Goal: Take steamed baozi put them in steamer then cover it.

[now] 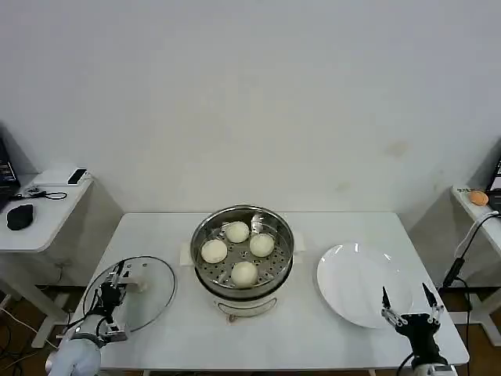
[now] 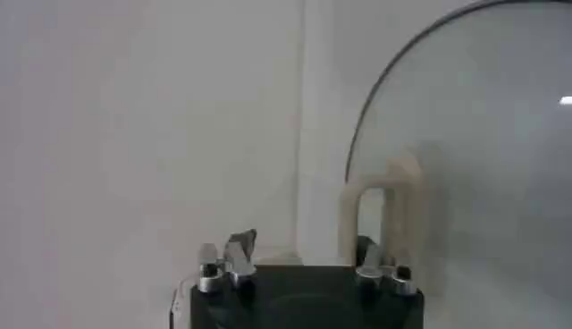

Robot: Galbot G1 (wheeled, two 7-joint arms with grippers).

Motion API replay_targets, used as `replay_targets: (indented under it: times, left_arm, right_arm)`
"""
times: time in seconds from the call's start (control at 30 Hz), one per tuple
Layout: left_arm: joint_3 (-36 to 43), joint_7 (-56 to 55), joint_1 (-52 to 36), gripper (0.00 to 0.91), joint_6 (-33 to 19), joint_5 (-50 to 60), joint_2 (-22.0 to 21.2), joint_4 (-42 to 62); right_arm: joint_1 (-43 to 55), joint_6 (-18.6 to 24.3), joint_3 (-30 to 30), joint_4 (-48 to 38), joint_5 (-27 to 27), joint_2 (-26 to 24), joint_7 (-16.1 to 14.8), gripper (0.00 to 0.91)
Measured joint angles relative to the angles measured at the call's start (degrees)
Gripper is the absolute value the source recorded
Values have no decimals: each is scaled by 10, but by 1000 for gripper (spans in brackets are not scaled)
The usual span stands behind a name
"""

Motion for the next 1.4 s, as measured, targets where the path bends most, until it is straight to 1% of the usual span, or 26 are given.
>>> replay_targets:
  times: [0.37, 0.6, 0.87, 1.03, 1.4]
  left_arm:
    - [-25, -14, 23, 0, 1, 21, -3, -45]
    - [-47, -18, 47, 0, 17, 31, -3, -100]
    - [-75, 10, 62, 0, 57, 38, 9, -184]
    - [-75, 34, 60, 0, 84, 32, 20, -231]
    - [-25, 90, 39, 0, 159, 31, 16, -337]
  right_arm:
    - [-3, 4, -10, 7, -6, 0, 0, 907]
    - [-5, 4, -15, 9, -8, -3, -1, 907]
    - [1, 1, -26, 8, -12, -5, -2, 907]
    - [1, 0, -32, 10, -19, -6, -5, 907]
    - [0, 7, -46, 7, -39, -5, -1, 907]
